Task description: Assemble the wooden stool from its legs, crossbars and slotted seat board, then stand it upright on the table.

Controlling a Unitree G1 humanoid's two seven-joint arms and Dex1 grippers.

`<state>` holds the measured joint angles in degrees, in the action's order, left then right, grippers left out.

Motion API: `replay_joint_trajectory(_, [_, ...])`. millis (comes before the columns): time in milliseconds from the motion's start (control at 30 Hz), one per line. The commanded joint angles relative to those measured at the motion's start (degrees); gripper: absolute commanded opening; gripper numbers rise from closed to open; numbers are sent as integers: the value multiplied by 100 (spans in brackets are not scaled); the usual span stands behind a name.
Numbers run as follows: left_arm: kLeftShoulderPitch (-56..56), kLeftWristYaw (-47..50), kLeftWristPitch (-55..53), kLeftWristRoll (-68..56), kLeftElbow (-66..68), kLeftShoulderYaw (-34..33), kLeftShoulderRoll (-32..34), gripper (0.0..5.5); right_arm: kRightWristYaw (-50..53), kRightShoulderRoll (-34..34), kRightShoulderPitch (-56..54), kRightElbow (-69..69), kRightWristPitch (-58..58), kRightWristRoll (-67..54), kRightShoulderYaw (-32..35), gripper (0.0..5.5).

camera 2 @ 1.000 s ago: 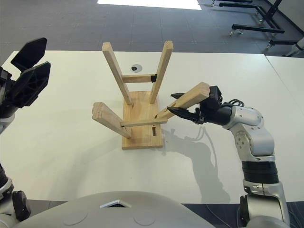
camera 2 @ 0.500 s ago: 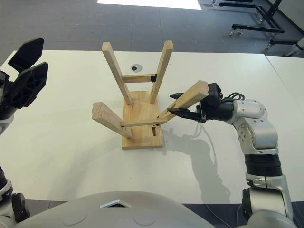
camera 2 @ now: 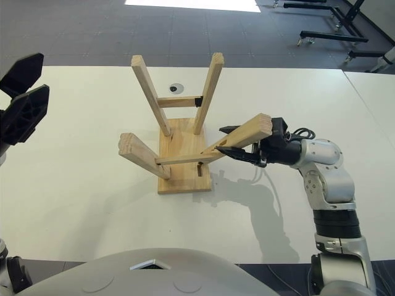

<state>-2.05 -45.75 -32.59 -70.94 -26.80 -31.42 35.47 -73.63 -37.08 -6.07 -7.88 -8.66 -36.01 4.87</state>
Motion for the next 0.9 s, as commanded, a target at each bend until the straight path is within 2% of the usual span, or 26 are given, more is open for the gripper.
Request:
replay_joint_trajectory(33, [14,-107,-37,42,115,-20,187,540,-87,5,-129,-204,30,-55,-34,205])
replay_joint_trajectory(433, [45,-89,-48,-22,77,-13,243,540,-568,-201,125,87,431,258,-22,205])
replay_joint_trajectory(900, [237,19,-30,-83,-65,-46,199,540,-520,-266,687,-288,474,161,0,205])
